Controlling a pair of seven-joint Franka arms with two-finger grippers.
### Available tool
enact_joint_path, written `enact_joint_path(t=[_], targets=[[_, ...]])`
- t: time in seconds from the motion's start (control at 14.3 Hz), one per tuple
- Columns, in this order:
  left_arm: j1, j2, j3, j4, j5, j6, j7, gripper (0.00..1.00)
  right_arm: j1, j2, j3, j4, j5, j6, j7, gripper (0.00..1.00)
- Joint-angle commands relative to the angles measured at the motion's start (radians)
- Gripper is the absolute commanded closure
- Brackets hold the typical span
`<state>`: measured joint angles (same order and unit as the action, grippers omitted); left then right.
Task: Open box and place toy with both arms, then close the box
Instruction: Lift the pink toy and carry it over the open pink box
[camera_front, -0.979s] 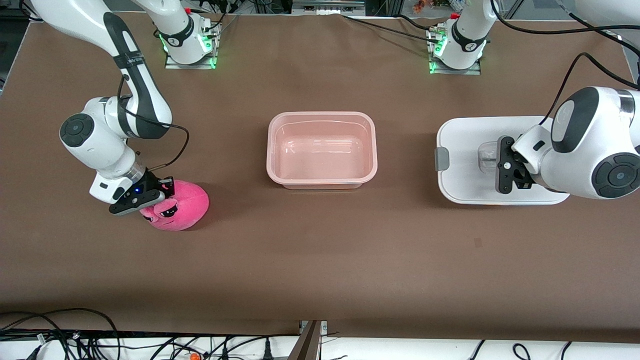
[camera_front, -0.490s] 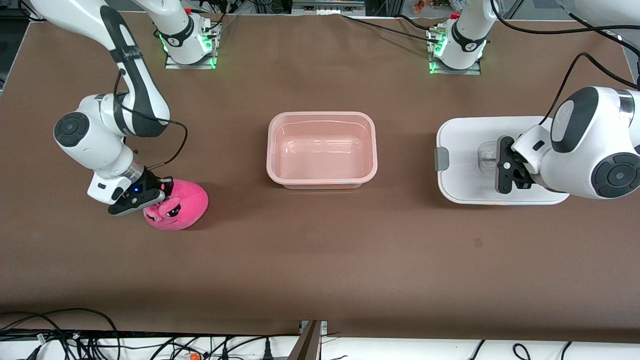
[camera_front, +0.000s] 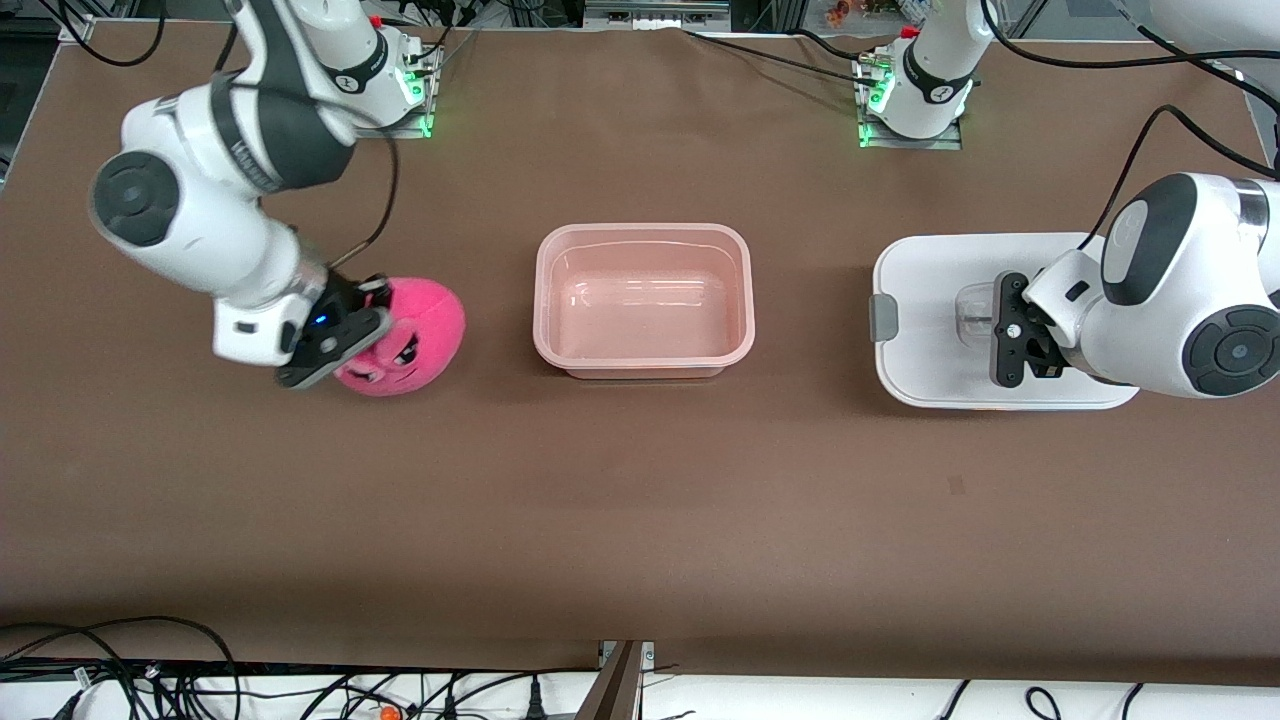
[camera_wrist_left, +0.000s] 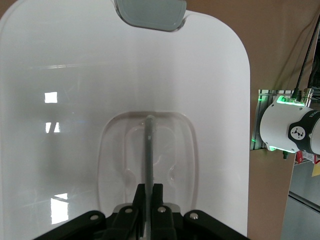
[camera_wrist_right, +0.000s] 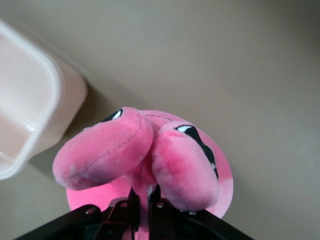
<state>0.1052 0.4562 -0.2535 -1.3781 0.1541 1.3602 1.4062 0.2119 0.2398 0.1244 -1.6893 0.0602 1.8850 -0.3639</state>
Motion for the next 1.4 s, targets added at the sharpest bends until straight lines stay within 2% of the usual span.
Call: enact_joint_path(t=[0.0, 0.14, 0.42, 0.63, 1.05, 1.33], targets=[[0.001, -0.008, -0.001, 0.007, 0.008, -0.015, 0.03, 1.0, 0.067, 0.013, 0.055, 0.036, -0.046, -0.052, -0.01, 1.0], [0.004, -0.008, -0.003, 0.008, 0.01, -0.015, 0.031, 1.0, 0.148, 0.015, 0.072, 0.066, -0.15, -0.056, -0.007, 1.0], [0.004, -0.008, -0.003, 0.005, 0.008, -0.016, 0.031, 1.0, 0.314, 0.018, 0.072, 0.117, -0.244, -0.167, 0.062, 1.0], [0.002, -0.008, -0.003, 0.008, 0.01, -0.023, 0.033, 1.0, 0.437, 0.045, 0.072, 0.117, -0.344, -0.178, 0.169, 1.0], [0.001, -0.008, -0.003, 0.008, 0.01, -0.023, 0.043, 1.0, 0.512, 0.134, 0.07, 0.122, -0.451, -0.152, 0.252, 1.0], [0.001, -0.008, -0.003, 0.008, 0.01, -0.023, 0.043, 1.0, 0.517, 0.199, 0.072, 0.19, -0.456, -0.141, 0.298, 1.0]])
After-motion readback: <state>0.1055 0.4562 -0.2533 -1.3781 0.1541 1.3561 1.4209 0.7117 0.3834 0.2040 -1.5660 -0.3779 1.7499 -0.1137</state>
